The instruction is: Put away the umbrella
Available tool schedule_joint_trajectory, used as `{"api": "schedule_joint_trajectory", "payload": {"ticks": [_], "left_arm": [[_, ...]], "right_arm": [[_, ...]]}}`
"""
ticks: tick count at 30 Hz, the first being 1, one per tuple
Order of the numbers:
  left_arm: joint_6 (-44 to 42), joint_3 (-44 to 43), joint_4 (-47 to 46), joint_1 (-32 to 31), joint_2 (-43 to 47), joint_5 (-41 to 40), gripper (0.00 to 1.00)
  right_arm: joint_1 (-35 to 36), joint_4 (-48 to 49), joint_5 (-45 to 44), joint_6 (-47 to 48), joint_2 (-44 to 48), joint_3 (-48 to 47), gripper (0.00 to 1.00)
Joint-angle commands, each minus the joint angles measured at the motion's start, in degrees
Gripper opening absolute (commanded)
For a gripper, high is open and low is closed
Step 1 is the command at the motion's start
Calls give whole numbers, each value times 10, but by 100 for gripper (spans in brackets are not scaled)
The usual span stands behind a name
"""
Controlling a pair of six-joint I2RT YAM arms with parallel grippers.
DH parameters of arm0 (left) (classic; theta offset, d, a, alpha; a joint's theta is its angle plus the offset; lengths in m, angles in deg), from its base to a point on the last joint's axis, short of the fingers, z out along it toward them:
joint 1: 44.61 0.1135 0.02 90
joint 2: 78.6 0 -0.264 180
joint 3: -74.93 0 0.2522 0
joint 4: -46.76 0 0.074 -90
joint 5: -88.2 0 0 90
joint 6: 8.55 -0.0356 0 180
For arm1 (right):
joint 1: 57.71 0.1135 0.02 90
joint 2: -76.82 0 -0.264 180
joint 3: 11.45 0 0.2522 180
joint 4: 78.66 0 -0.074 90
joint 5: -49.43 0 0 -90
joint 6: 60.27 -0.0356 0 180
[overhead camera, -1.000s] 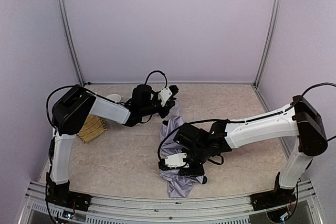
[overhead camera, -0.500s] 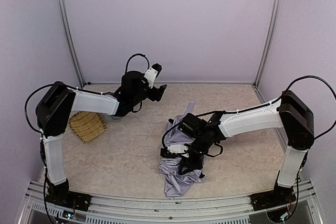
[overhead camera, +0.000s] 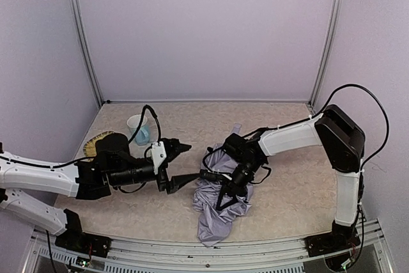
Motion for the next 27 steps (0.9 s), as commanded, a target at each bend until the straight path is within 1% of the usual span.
{"api": "schedule_joint_trajectory", "payload": {"ticks": [1, 3, 5, 9, 12, 15, 16, 17, 18, 20, 21, 22, 24, 25, 27], "left_arm": [[-51, 30, 104, -25, -31, 7, 83], [-62, 27, 107, -28, -61, 13, 88], [-66, 22, 102, -28, -89, 18, 90], [-69, 6, 91, -27, -141, 6, 89], [-65, -13, 96, -22, -183, 19, 85], [-32, -23, 108, -1, -192, 45, 70], [-23, -20, 108, 7, -189, 66, 65], [-17, -14, 109, 12, -185, 83, 64], [-11, -8, 108, 12, -180, 90, 65], [10, 4, 107, 10, -163, 88, 73], [24, 14, 101, 11, -147, 81, 74], [38, 29, 87, 12, -126, 73, 75], [59, 72, 24, 15, -65, 72, 76], [61, 104, -11, 15, -21, 82, 77], [50, 128, -48, 13, 20, 120, 76]], "right_arm": [[14, -59, 30, 23, -56, -2, 5], [28, -52, 38, 25, -62, -10, 6], [36, -47, 51, 30, -71, -23, 6], [36, -48, 55, 35, -107, -57, 9], [36, -72, 58, 53, -129, -101, 16], [29, -69, 48, 49, -128, -126, 29], [26, -66, 46, 46, -125, -129, 32], [23, -61, 42, 42, -120, -132, 33], [19, -55, 39, 38, -113, -133, 34], [11, -38, 35, 29, -98, -127, 34], [6, -28, 32, 24, -91, -122, 32], [2, -18, 27, 18, -85, -115, 31], [-2, -10, 13, 15, -83, -107, 30], [-2, -14, 13, 21, -84, -106, 31], [-2, -22, 23, 30, -89, -110, 31]]}}
